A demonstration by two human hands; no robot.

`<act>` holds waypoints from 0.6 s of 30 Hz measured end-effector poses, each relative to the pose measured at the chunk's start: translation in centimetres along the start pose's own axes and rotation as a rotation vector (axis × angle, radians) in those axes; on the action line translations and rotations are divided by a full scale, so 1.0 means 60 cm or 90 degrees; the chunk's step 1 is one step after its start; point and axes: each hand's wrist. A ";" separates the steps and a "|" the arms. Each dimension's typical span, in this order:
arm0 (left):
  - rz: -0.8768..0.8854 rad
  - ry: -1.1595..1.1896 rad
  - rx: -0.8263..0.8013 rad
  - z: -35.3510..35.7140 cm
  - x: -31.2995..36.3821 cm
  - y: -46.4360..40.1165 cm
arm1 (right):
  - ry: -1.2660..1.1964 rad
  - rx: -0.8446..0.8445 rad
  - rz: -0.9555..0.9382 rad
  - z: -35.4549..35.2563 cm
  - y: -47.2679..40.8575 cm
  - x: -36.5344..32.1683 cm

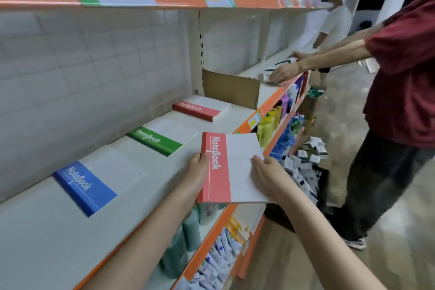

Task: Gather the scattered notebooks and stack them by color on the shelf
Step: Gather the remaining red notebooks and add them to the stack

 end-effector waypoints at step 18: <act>0.001 0.024 0.048 0.057 0.109 -0.291 | -0.022 -0.041 -0.034 -0.017 -0.333 -0.086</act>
Point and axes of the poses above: each hand's wrist, its own y-axis away from the middle knuckle, its own z-axis out of the palm, x = y × z, and after that the axes turned 3 degrees about -y, right-handed
